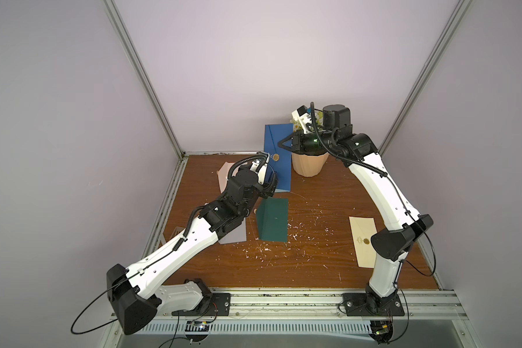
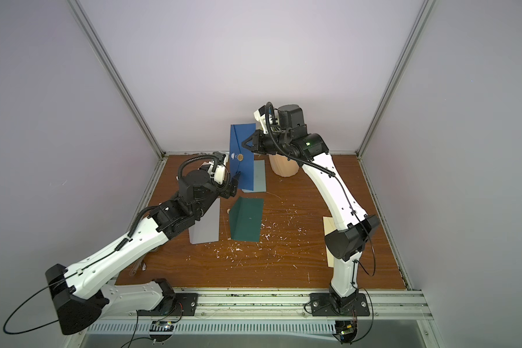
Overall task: Open the envelope
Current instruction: Open the envelope flap on the envelope.
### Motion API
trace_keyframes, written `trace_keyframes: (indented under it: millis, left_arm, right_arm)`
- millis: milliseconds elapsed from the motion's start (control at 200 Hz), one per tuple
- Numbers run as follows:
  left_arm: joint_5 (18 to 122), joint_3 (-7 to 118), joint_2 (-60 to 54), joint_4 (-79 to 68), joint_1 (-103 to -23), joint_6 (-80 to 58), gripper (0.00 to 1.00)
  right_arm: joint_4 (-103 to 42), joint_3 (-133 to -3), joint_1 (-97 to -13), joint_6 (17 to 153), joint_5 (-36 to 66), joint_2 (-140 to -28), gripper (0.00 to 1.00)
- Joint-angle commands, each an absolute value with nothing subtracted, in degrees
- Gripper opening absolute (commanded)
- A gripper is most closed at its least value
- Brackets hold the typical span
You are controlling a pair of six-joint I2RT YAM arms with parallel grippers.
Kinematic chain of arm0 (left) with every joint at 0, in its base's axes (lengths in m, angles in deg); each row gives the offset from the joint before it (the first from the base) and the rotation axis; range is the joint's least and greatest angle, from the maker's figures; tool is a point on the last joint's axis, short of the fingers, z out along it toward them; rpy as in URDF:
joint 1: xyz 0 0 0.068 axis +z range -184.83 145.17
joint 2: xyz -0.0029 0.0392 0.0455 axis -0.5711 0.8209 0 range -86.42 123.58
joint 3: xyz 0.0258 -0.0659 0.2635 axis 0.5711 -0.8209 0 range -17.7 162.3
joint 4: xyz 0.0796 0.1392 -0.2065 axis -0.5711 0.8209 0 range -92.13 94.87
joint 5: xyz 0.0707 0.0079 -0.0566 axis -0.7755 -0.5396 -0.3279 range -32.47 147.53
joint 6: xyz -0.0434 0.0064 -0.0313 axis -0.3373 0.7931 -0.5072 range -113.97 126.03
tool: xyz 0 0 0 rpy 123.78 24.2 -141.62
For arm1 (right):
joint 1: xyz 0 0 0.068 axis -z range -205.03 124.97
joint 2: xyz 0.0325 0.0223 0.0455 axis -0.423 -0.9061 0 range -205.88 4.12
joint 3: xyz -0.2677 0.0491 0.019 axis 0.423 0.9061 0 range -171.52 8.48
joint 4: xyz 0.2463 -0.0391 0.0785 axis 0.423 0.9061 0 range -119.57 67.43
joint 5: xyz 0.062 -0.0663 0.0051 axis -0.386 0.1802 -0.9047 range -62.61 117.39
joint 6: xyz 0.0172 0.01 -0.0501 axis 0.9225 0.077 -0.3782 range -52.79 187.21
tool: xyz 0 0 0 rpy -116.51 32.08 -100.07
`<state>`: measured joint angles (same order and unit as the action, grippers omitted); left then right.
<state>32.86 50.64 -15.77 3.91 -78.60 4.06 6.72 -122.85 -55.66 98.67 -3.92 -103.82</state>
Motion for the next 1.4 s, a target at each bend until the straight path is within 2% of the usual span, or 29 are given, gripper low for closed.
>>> trace_keyframes:
  millis: [0, 190, 460, 1081, 1166, 1266, 1396]
  left_arm:
    - [25.2, 53.1, -13.4, 6.0, -79.8, 3.9, 0.85]
    - [16.4, 54.8, -10.8, 6.2, -80.9, 3.4, 0.84]
    - [9.4, 54.7, -11.1, 5.0, -81.0, 2.1, 0.84]
    - [5.4, 53.9, -12.5, 4.2, -79.9, 2.0, 0.87]
    - [6.6, 53.8, -12.7, 4.1, -79.9, 1.9, 0.87]
    - [15.8, 51.5, -15.0, 0.4, -80.4, 4.5, 0.84]
    - [23.2, 48.8, -17.6, -3.0, -81.3, 6.5, 0.86]
  right_arm:
    - [5.9, -125.4, -55.8, 98.4, -3.6, -103.7, 0.00]
    - [6.8, -127.0, -55.8, 98.6, -3.7, -104.3, 0.00]
    - [7.4, -127.1, -55.8, 98.4, -3.6, -104.6, 0.00]
    - [8.3, -126.0, -55.8, 98.0, -5.9, -104.3, 0.00]
    - [8.6, -125.9, -55.8, 97.6, -5.3, -104.2, 0.00]
    - [8.9, -125.9, -55.7, 97.1, -4.0, -104.2, 0.00]
    - [9.0, -126.9, -55.6, 97.0, -3.7, -105.2, 0.00]
